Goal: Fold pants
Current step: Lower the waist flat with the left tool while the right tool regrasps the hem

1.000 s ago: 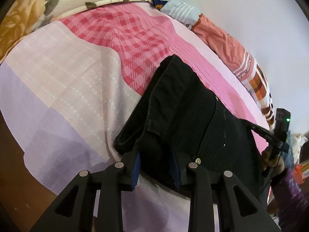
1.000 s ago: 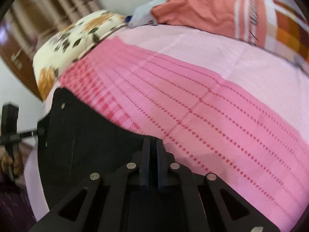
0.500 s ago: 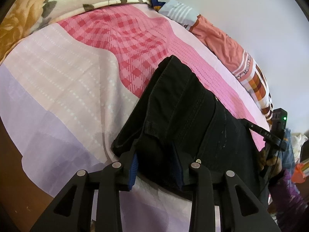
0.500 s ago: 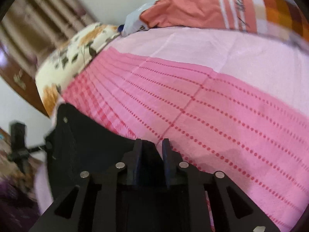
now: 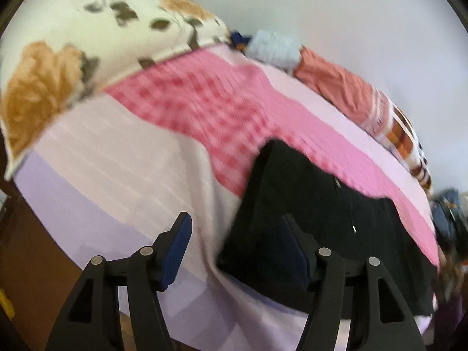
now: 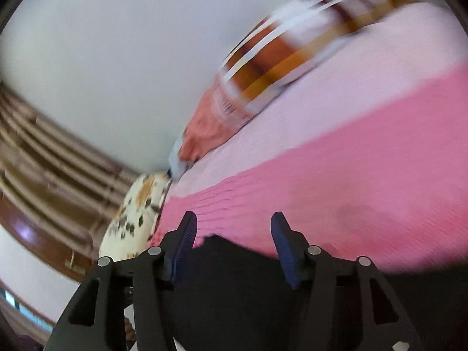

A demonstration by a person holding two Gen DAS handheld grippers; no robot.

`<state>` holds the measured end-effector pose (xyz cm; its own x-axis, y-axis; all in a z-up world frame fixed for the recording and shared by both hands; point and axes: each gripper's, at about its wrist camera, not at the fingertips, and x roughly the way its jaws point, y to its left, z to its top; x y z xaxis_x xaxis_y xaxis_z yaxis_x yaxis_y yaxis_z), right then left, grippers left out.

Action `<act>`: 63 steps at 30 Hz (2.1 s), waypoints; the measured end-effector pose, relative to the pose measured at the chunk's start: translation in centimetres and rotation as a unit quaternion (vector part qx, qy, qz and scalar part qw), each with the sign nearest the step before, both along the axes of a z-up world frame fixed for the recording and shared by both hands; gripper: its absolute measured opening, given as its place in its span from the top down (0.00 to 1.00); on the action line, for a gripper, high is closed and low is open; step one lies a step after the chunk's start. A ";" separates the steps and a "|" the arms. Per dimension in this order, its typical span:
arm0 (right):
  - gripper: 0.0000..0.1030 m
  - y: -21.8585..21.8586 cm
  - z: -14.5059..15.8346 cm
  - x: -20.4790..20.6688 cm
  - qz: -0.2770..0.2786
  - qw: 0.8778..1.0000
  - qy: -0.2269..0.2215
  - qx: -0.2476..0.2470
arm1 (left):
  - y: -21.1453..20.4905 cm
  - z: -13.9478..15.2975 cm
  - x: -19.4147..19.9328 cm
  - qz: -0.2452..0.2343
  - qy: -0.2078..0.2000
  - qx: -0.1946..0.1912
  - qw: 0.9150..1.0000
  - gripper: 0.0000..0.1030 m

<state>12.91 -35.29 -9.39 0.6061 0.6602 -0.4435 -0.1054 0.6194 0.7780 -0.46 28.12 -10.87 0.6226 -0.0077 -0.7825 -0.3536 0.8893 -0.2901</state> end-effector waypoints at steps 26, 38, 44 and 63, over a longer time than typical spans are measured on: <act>0.50 -21.0 -8.2 -25.1 -0.281 0.951 0.098 0.084 | -17.4 1.6 2.6 -0.173 0.008 -0.097 0.980 0.36; 0.54 -21.5 -6.6 -27.4 -0.312 0.936 0.086 0.135 | -17.8 0.3 2.7 -0.176 0.033 -0.121 0.976 0.34; 0.54 -20.9 -8.9 -25.9 -0.314 0.932 0.125 0.134 | -18.0 0.1 2.6 -0.176 0.039 -0.123 0.976 0.34; 0.96 -20.5 -9.7 -27.1 -0.332 0.928 0.145 0.090 | -18.1 -0.4 2.9 -0.172 0.060 -0.116 0.976 0.33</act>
